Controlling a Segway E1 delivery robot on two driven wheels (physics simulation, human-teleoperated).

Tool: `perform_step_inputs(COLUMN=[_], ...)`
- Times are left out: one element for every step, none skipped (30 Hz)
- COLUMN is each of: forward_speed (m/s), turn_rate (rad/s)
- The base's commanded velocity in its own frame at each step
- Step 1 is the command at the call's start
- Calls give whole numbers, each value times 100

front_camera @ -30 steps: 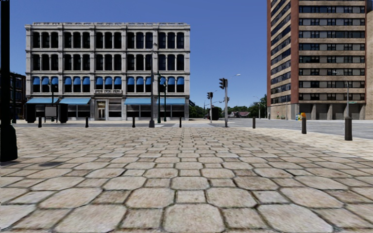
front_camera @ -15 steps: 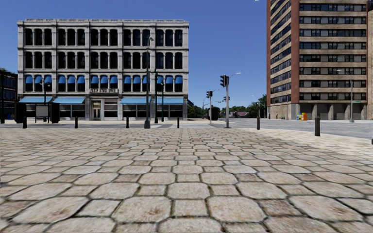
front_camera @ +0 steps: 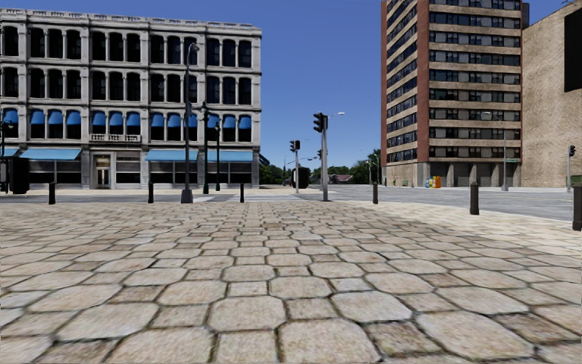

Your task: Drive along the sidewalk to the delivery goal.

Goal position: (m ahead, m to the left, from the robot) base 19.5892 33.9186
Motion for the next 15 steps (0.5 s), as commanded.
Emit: perform_step_inputs(forward_speed=[200,200,200,200,200,200,200,200,200,200,200,200,200,200,200], turn_rate=[0,0,0,0,0,0,0,0,0,0,0,0,0,0,0])
